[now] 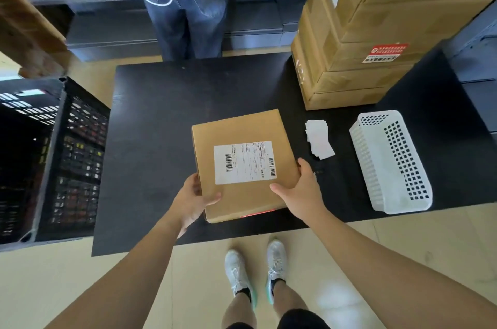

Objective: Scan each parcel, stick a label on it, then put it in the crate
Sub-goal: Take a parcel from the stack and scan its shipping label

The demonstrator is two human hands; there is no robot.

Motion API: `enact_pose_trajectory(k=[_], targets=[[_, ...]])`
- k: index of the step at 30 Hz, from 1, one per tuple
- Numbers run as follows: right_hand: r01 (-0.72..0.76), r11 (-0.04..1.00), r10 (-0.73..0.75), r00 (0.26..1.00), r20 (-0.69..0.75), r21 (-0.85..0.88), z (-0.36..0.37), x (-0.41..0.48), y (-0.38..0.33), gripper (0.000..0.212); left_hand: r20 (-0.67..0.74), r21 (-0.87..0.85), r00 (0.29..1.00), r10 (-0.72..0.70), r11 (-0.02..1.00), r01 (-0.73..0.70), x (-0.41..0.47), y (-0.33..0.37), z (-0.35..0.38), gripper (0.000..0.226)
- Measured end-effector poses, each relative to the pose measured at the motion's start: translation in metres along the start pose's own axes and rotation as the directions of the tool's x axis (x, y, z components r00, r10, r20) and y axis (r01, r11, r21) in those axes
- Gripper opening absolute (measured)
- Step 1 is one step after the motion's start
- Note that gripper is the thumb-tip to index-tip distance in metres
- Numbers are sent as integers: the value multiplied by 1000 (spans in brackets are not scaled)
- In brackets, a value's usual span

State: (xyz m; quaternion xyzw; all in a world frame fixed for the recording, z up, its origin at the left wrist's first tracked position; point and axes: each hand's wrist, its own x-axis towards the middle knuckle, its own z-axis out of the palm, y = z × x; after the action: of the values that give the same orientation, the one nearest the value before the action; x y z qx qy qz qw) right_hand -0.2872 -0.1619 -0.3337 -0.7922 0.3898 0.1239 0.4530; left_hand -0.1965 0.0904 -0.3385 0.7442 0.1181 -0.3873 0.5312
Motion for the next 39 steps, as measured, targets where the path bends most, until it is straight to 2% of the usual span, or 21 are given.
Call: enact_pose_trajectory(k=[3,4,6,7,9,11,12,15,17,18,20,22,23,25,27,31,35,39], targets=[[25,1000,-25,999,47,-4,-5,10,-2,97,-55,30,997,56,998,-54,2,3,-2,81],[46,999,-45,997,65,-24,-9,16,-4,96,-141,103,983,117,989,-103,5,6,-5,87],[105,989,-91,988,127,-106,-21,33,-12,96,-274,346,911,309,915,-206,13,14,-13,92],[138,979,-111,978,175,-150,-28,42,-18,96,-266,459,873,409,850,-258,17,21,-18,88],[204,951,-137,951,278,-230,-40,64,-32,95,-148,654,832,534,684,-323,29,34,-27,78],[284,904,-161,918,362,-319,-49,82,-49,94,-4,783,840,542,524,-335,39,45,-33,74],[330,869,-180,905,385,-369,-51,89,-58,92,69,802,866,496,489,-344,42,50,-34,74],[415,780,-246,891,381,-469,-50,99,-80,86,197,768,932,303,543,-339,42,54,-30,71],[433,777,-317,896,309,-457,-51,100,-82,83,147,718,933,328,614,-329,38,46,-24,69],[417,809,-352,908,228,-414,-54,99,-77,79,109,688,927,358,646,-331,36,39,-20,69],[317,913,-331,944,-11,-258,-61,94,-52,66,51,644,920,388,692,-327,31,23,-10,68],[158,976,-186,961,-206,-147,-67,80,-11,55,1,619,910,414,715,-326,27,12,1,68],[87,986,-121,960,-253,-143,-67,71,12,52,-25,606,907,420,728,-321,25,8,7,67],[-27,978,-29,965,-261,-209,-60,53,52,57,-66,585,909,411,754,-299,21,2,16,67],[-133,946,63,971,-233,-297,-47,42,74,72,-99,574,911,400,771,-276,18,-3,22,67],[-193,892,90,962,-256,-410,-19,32,82,97,-133,581,907,401,772,-256,10,-13,26,67],[-267,889,134,929,-345,-373,-6,34,77,98,-138,583,913,384,777,-239,7,-18,25,67],[-280,876,139,926,-351,-392,-7,36,77,95,-104,585,917,386,769,-258,7,-17,22,67]])
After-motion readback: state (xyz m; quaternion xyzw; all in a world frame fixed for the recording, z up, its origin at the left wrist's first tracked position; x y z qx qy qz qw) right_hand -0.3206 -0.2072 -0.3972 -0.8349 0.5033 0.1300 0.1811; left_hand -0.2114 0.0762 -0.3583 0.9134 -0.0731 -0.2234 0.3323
